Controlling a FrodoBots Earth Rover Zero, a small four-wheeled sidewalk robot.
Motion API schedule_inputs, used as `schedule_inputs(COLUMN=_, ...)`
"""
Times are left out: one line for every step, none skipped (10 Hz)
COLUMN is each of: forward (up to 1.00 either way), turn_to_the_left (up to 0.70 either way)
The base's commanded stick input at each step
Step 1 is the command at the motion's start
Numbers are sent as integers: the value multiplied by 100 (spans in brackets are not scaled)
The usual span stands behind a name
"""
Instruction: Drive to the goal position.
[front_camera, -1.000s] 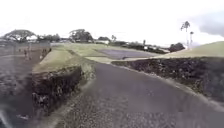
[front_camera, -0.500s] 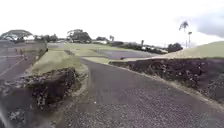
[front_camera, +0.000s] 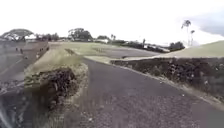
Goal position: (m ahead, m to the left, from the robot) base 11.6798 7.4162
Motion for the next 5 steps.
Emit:
schedule_inputs(forward=70, turn_to_the_left=1)
schedule_inputs(forward=70, turn_to_the_left=1)
schedule_inputs(forward=70, turn_to_the_left=1)
schedule_inputs(forward=70, turn_to_the_left=1)
schedule_inputs(forward=70, turn_to_the_left=1)
